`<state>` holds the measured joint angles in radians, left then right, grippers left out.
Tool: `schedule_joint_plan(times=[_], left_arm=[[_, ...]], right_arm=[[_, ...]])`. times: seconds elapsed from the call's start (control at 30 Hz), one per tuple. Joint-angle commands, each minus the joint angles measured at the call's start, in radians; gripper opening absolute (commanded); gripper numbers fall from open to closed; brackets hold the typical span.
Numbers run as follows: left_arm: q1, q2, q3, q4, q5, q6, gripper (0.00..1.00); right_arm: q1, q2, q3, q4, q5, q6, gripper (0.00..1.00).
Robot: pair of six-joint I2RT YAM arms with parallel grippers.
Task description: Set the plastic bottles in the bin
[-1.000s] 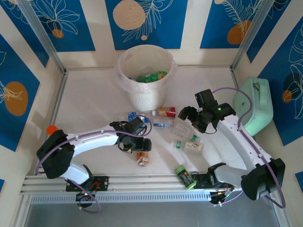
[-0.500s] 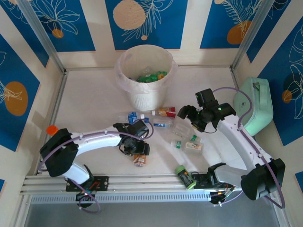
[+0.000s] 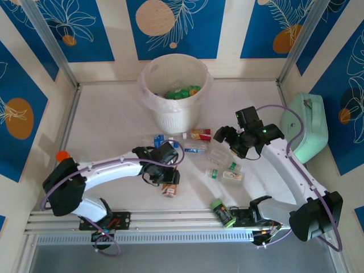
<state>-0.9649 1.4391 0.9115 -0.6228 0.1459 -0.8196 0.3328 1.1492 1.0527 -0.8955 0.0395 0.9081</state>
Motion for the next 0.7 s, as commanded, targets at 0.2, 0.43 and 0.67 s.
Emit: schedule_joint_plan(times=[0.2,0.43,0.67], left_arm=[[-0.014,-0.174,0.095,0.115,0.017,0.186,0.54],[0.005,-0.194,0.218,0.078,0.022,0.312,0.57],[0.066,-0.131,0.521,-0.129,-0.079,0.335,0.55]], right_arm=[[0.086,-0.042,0.150,0.092,-0.183,-0.091,0.83],[0.163,-0.030,0.231,0.108,-0.172,-0.110,0.81],[-0.002,-0.137,0.209,-0.046,0.019,-0.006,0.81]])
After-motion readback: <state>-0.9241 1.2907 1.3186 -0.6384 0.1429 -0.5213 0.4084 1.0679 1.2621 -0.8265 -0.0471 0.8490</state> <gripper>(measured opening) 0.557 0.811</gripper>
